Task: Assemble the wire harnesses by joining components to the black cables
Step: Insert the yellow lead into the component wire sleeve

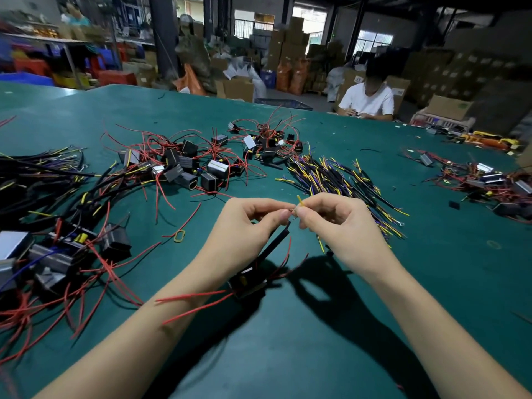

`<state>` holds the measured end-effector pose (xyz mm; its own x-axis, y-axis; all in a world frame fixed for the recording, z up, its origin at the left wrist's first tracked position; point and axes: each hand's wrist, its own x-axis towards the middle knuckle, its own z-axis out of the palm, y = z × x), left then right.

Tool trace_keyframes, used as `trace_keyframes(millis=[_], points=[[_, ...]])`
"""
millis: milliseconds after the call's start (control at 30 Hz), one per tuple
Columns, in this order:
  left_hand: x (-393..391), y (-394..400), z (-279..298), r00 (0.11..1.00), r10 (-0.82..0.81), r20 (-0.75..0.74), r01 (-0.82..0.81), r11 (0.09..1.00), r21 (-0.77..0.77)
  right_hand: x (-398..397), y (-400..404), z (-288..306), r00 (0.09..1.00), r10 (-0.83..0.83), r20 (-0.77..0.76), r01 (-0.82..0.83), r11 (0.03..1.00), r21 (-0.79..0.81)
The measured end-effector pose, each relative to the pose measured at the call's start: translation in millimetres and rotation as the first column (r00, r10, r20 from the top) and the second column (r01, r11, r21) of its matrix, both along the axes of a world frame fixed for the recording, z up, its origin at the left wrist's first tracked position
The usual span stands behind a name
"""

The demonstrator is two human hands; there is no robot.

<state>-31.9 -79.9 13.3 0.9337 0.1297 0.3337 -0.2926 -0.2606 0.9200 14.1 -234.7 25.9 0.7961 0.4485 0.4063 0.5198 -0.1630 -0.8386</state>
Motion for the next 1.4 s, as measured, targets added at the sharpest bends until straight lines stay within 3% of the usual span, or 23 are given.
trace_keyframes(millis=[500, 767, 1133, 1400], points=[[-7, -8, -11, 0.980, 0.086, 0.177, -0.078, 0.996, -0.050, -6, 7, 2, 0.990, -0.107, -0.093, 0.105, 0.994, -0.022], [-7, -6, -12, 0.966, 0.094, 0.243, -0.119, 0.989, 0.090, -7, 6, -1, 0.987, -0.159, 0.010, 0.159, 0.987, -0.032], [-5, 0, -14, 0.932, 0.058, 0.358, -0.145, 0.965, 0.219, -8, 8, 1, 0.991, -0.052, -0.122, 0.063, 0.994, 0.084], [-5, 1, -15, 0.922, 0.047, 0.384, -0.148, 0.960, 0.237, -8, 5, 4, 0.996, -0.003, -0.087, 0.008, 0.998, 0.063]])
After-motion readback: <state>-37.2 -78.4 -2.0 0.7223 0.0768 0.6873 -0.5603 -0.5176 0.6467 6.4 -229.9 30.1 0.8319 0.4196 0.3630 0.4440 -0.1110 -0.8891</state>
